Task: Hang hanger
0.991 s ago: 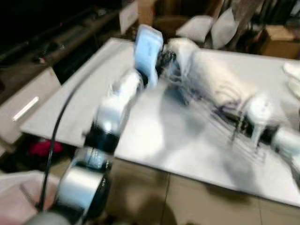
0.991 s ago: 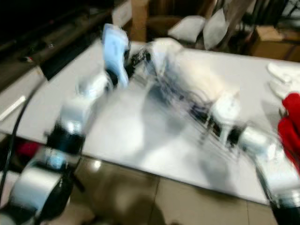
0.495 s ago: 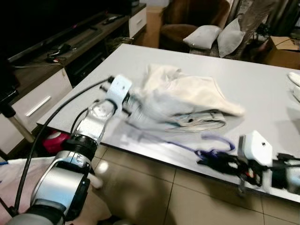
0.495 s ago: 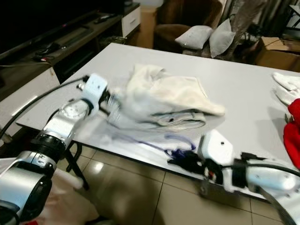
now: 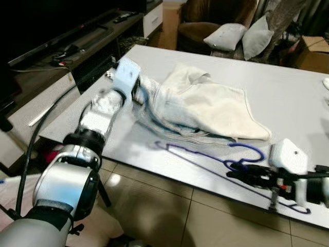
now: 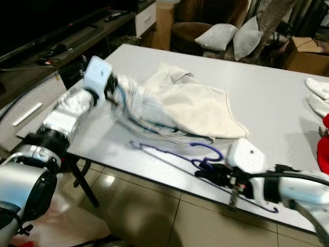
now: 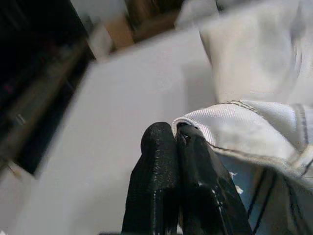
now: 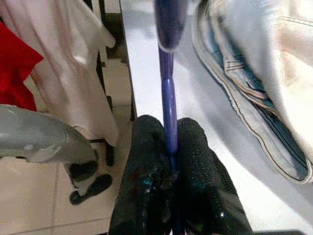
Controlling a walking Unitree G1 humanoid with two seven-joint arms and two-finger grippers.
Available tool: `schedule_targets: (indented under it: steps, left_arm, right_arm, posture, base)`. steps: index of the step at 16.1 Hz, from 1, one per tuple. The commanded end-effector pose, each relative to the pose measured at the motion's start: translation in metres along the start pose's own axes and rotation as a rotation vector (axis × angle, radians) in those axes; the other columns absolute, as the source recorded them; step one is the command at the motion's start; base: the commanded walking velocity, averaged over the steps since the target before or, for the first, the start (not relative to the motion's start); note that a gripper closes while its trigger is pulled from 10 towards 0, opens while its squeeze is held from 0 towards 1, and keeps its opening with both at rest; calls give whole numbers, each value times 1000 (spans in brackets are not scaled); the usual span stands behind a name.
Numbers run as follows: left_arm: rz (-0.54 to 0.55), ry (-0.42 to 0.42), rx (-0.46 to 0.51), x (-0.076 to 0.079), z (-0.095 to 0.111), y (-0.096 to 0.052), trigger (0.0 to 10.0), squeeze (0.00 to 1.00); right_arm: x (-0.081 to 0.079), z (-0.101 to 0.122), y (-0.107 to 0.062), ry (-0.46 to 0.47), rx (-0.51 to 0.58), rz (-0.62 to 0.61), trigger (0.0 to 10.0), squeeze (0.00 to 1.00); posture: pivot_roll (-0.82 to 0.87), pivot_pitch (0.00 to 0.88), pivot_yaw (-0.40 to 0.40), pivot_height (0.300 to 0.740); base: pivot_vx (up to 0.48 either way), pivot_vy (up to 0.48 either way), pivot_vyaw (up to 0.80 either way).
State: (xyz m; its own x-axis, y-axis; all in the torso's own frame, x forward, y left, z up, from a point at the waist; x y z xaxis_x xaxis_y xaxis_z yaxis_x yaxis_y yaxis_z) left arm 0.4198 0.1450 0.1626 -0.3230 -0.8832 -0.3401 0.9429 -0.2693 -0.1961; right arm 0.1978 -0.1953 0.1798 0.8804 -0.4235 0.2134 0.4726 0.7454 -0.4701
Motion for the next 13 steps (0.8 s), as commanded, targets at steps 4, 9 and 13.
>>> schedule_targets:
  steps: [4, 9, 13]
  left_arm:
    - [-127, -78, -100, 20, -46, -11, 10000, 1000]
    - [-420, -170, 220, 30, -23, -51, 10000, 1000]
    - [-636, -159, 361, 34, 11, -99, 10000, 1000]
  right_arm:
    - [15, 21, -42, 33, 111, -58, 10000, 0]
    - [35, 1, -88, 76, 24, -271, 10000, 0]
    - [49, -15, -71, 154, 54, -459, 10000, 0]
  posture:
    - [6, 0, 63, 740]
    - [9, 0, 63, 740]
    - [8, 0, 49, 740]
  base:
    - [0, 0, 0]
    - [0, 0, 0]
    - [0, 0, 0]
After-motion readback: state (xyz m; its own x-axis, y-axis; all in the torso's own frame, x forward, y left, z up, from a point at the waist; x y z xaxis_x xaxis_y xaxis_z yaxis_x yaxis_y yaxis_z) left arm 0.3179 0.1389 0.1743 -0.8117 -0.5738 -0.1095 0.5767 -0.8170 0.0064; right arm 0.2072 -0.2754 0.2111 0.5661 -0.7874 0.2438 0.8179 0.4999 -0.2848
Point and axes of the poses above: a point about 5 cm out from each wrist's last joint towards the gripper, its own y axis pointing out of the wrist towards the gripper, its own z axis along the axis of the wrist's last joint, x = y × z, the point moved 2 cm from there along y, pointing out of the wrist towards the gripper, and after that the axes turned 1 degree about -y, right-handed, at the moved point
